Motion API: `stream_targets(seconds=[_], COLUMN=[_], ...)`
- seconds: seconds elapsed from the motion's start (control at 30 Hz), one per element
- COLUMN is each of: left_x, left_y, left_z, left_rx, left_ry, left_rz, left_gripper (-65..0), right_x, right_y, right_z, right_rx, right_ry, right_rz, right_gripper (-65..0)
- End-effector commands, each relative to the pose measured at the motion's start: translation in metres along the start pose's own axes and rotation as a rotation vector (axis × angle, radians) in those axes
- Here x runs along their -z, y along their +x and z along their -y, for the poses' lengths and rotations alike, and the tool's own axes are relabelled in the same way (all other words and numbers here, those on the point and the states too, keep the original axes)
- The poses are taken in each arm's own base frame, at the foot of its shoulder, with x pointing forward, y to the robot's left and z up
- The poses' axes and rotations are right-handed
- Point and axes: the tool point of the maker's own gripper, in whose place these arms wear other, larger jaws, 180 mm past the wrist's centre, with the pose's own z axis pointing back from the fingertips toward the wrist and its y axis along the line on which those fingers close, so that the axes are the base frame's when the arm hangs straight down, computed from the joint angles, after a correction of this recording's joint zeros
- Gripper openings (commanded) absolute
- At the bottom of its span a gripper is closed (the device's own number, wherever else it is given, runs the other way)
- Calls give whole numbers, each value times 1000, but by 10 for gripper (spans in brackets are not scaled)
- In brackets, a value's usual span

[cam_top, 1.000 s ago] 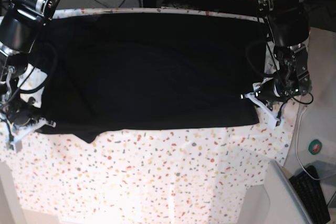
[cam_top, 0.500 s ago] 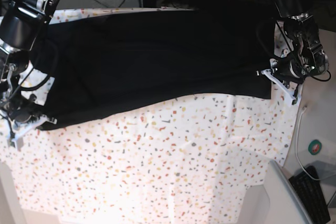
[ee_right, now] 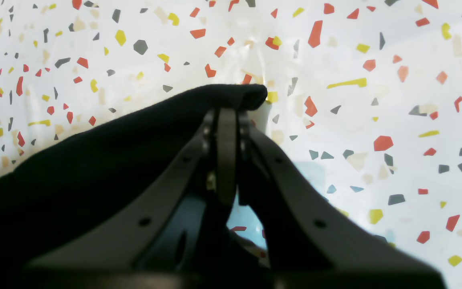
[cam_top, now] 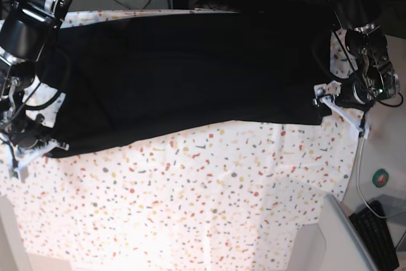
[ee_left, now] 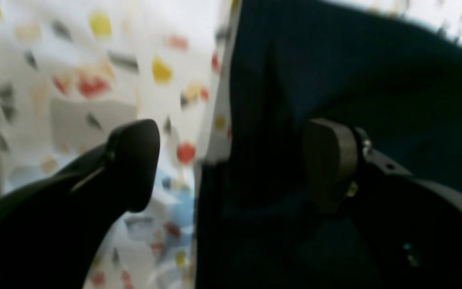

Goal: Layout the t-shirt on the table in an organized manner, then fold the t-shirt properly
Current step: 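Lift the shirt's hem edge with both grippers and fold it over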

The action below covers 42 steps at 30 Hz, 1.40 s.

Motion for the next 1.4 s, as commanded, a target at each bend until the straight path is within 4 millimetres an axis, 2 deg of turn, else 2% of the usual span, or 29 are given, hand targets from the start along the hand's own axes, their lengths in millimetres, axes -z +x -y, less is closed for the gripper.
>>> stream_targets(seconds=[0.0, 0.13, 0.3, 0.57, 0.63, 0.73, 0.83, 0.9, 1.03, 1.17, 1.37], left_x=[-1, 11, 18, 20, 20, 18, 32, 46, 68, 75, 79], left_y=[20, 31, 27, 61, 63, 87, 97, 96, 100, 101, 94], left_z=[-5, -1, 10, 13, 14, 16, 13, 10, 27, 45, 53], left_rx=[-13, -44, -73, -87, -85, -87, -82, -69, -65, -61, -17], left_ry=[2, -37, -120, -138, -139, -140, -111, -88, -110, -138, -138], left_rz=[43, 24, 9, 38, 42, 120, 107, 60, 66, 80, 55], left_gripper=[-120, -120, -120, -120, -120, -120, -120, -120, -120, -120, -138], right_x=[-7, -7, -7, -7, -7, -7, -7, -7, -7, -7, -7], right_y=[25, 25, 25, 27, 27, 26, 26, 26, 26, 27, 27], right_z=[3, 3, 3, 4, 4, 2, 2, 2, 2, 2, 4], right_rx=[-15, -15, -15, -16, -16, -16, -16, -16, -16, -16, -18], right_ry=[-6, -6, -6, -7, -7, -5, -5, -5, -5, -5, -7], right_rz=[69, 69, 69, 72, 72, 72, 72, 72, 72, 73, 74], right_gripper=[-650, -650, -650, -650, -650, -650, -650, -650, -650, -650, -650])
